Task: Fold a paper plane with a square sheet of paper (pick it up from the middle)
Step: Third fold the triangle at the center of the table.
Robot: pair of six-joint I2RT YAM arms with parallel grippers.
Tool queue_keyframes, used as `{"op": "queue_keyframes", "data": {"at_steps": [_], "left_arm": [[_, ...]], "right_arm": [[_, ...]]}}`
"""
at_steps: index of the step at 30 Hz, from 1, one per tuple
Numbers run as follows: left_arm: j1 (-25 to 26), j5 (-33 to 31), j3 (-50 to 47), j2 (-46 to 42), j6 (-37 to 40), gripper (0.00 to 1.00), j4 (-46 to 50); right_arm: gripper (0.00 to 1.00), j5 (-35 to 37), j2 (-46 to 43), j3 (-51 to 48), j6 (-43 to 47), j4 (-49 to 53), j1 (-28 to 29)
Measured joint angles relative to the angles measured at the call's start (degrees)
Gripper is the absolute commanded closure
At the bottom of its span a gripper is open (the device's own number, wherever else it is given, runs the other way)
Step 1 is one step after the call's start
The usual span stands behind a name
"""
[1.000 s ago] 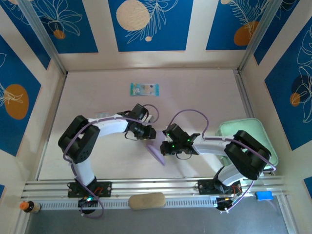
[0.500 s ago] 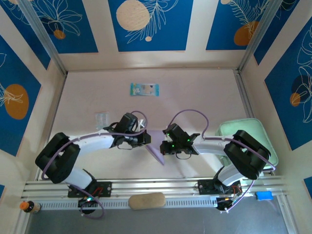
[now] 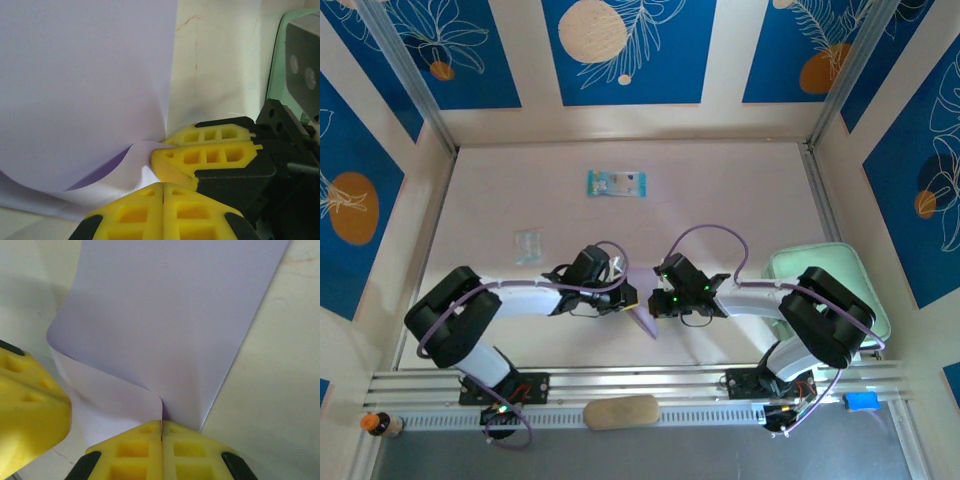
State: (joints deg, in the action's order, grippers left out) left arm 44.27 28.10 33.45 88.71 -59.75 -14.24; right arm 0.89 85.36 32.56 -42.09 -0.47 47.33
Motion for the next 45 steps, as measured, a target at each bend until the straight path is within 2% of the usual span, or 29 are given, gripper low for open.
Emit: {"op": "queue_keyframes", "data": {"at_steps": [36,40,45], "left_arm": [[0.11,-1.07,-1.49,4.79,0.52,0.99,-1.51],[0.11,-1.05,-1.49,4.81,0.85,0.99,-1.66],[0.17,-1.05,-1.49,4.85,1.36,0.99,-1.79]], "right_arm": [[1.0,0.0,-0.02,0.0,0.02,0.04,0.0],[0.91,0.04,-0.33,0.0,0.02,0.33,0.0],[0.67,0.85,-4.24,0.13,-0.74,5.05,-0.37]]}}
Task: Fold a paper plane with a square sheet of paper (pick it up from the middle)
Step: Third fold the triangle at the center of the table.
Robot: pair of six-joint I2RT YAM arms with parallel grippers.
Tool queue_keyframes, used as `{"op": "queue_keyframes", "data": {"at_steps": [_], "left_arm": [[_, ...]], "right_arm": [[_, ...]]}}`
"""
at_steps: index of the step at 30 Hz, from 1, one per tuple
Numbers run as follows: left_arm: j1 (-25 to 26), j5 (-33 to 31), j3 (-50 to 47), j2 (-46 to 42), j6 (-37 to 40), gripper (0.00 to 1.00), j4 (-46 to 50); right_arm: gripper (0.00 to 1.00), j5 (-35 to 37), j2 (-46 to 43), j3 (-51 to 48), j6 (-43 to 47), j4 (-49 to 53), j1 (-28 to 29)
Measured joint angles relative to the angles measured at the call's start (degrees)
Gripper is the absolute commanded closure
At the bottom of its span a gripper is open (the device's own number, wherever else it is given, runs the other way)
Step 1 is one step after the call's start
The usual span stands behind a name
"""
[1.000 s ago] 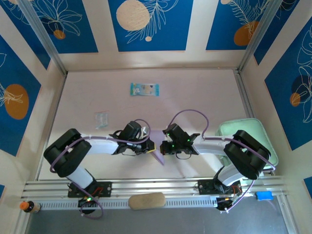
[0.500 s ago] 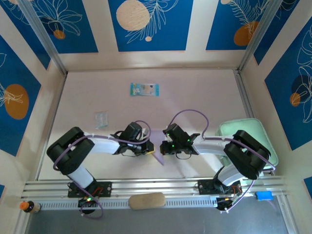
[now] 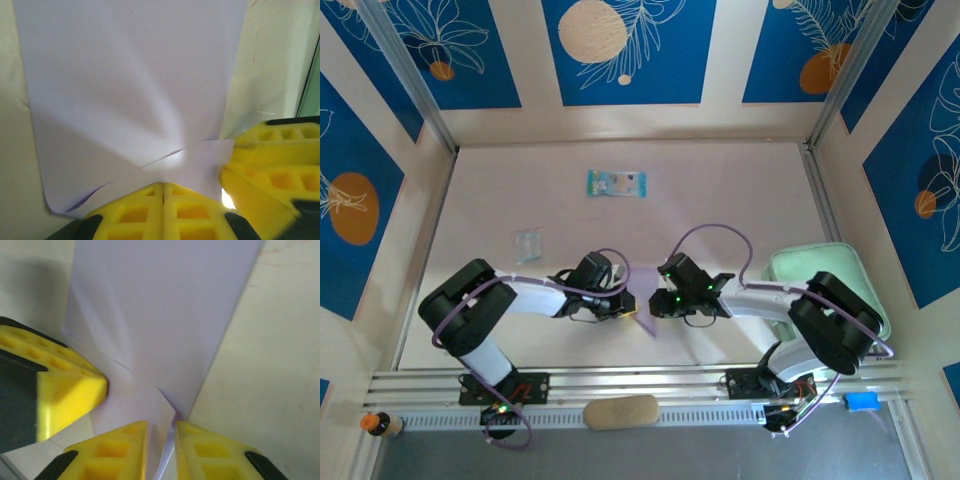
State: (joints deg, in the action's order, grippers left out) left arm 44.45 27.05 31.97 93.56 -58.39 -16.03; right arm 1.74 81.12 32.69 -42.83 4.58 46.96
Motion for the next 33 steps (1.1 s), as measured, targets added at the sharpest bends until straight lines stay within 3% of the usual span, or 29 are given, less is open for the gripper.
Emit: {"op": "queue_keyframes", "data": {"at_steps": [4,9,14,21,33], "left_arm": [[0.0,-0.02,0.0,0.0,0.0,0.99,0.0],[0.0,-0.07,0.0,-0.07,0.24,0.99,0.15],[0.0,-0.09,0.0,-0.07,0.39,0.99,0.2],[0.0,-0.09,0.02,-0.07,0.39,0.99,0.2],[-0.02,-0.26,0.02,-0.17,0.42,0.99,0.39]], "right_arm": [[0.63,-0.57,-6.16,0.0,-0.96,1.95,-0.59],[0.85,-6.03,-8.68,-0.52,-3.39,-1.07,-0.72],[0.94,-9.16,-4.48,-0.55,-4.85,-2.67,2.19],[0.96,-10.51,3.91,3.54,-4.85,-1.9,5.86],[0.96,-9.18,10.1,6.14,-4.13,-0.57,7.43]]}}
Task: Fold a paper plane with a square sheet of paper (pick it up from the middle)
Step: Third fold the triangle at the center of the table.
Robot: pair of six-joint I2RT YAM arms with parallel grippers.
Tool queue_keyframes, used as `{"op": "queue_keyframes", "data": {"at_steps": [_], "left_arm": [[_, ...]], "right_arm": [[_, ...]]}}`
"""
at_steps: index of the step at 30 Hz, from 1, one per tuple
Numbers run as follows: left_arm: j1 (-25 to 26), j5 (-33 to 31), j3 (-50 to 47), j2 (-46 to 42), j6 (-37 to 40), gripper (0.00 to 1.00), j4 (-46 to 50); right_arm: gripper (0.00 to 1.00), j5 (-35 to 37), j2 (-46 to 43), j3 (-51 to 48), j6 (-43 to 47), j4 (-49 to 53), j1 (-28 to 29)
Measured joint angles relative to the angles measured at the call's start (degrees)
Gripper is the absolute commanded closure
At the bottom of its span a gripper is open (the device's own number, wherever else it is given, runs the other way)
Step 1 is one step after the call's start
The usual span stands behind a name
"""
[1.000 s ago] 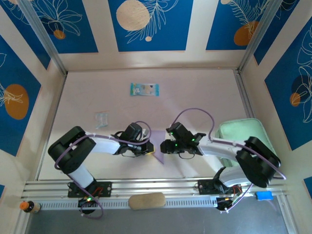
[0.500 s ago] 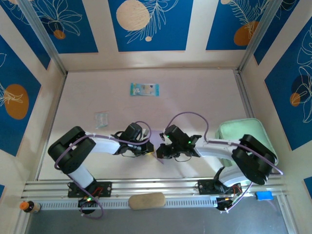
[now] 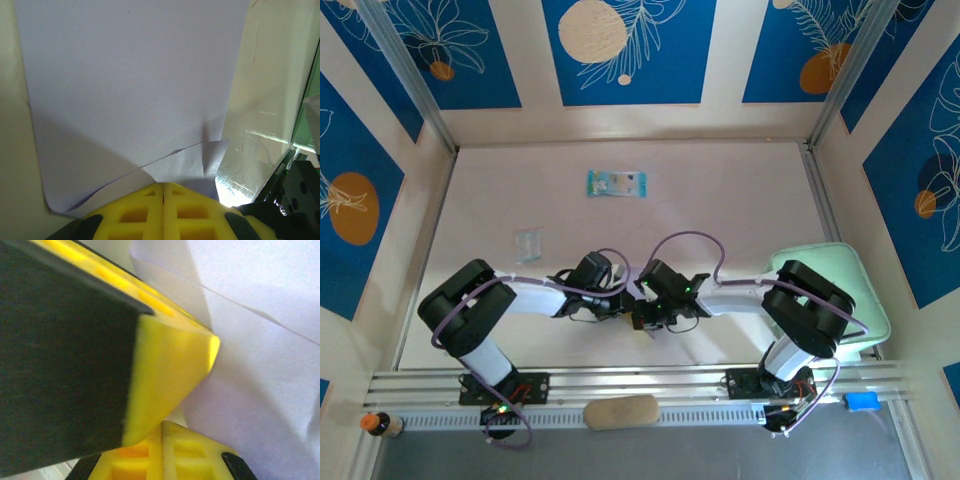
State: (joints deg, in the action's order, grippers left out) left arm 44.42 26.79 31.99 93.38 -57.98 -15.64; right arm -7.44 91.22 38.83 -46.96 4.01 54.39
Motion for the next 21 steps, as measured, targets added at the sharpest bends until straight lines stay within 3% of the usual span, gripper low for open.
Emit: {"op": "queue_keyframes", "data": {"at_steps": [21], "left_arm": [[0.0,0.0,0.0,0.02,0.0,1.0,0.0]], "right_arm": [[0.95,-0.61,-8.41,-11.74,-3.17,-8.41,0.0]]}}
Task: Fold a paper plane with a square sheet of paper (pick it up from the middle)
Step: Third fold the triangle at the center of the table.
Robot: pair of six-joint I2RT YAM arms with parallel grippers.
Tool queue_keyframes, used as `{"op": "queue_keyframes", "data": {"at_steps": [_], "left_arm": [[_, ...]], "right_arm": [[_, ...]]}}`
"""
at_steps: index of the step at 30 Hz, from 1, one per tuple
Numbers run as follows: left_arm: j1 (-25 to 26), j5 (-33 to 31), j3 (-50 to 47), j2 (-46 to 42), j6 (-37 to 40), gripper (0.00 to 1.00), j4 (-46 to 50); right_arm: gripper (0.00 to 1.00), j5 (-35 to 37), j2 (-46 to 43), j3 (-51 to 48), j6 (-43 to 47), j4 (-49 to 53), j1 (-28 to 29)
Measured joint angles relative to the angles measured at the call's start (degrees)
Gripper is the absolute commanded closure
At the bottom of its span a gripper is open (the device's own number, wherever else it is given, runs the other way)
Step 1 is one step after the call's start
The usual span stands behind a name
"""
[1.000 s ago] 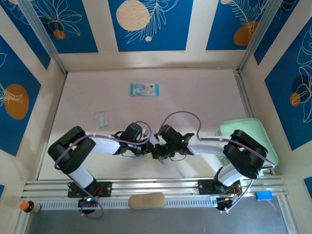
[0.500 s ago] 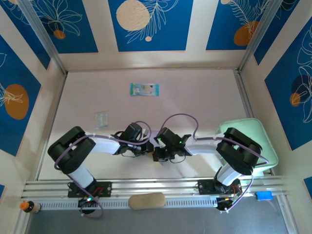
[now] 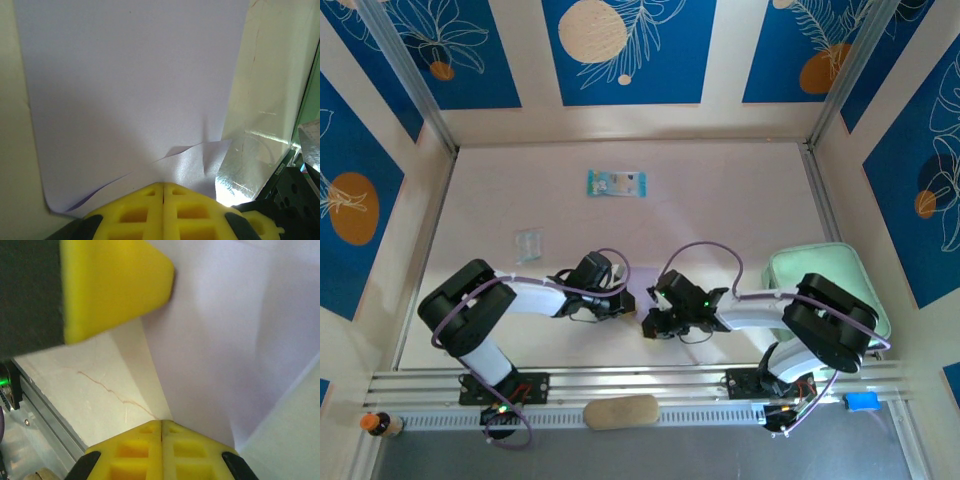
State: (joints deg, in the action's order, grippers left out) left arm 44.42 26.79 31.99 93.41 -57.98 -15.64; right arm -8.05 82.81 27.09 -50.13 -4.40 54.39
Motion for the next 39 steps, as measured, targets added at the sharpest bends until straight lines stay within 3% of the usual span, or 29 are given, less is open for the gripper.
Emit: {"op": "queue_keyframes", "data": {"at_steps": [10,17,22,30,39], "left_arm": [[0.0,0.02,0.07,0.07,0.0,1.0,0.0],[0.0,0.0,0.2,0.07,0.0,0.99,0.22],[0.0,0.0,0.2,0.07,-0.02,1.0,0.22],[0.0,0.02,0.2,0.07,-0.02,0.99,0.22],[0.02,0.2,0.39,0.04,0.44,0.97,0.68]], "right_arm": [[0.95,-0.96,-8.17,-6.58,-3.56,0.61,0.02],[0.95,-2.05,-14.64,-4.33,-3.28,5.14,-3.32],[0.95,-2.47,-9.01,0.66,-2.73,4.66,-5.95],[0.93,-4.33,3.89,7.28,-2.38,2.05,-5.38],[0.97,-5.38,6.56,3.23,-4.0,-3.8,-5.29]]}}
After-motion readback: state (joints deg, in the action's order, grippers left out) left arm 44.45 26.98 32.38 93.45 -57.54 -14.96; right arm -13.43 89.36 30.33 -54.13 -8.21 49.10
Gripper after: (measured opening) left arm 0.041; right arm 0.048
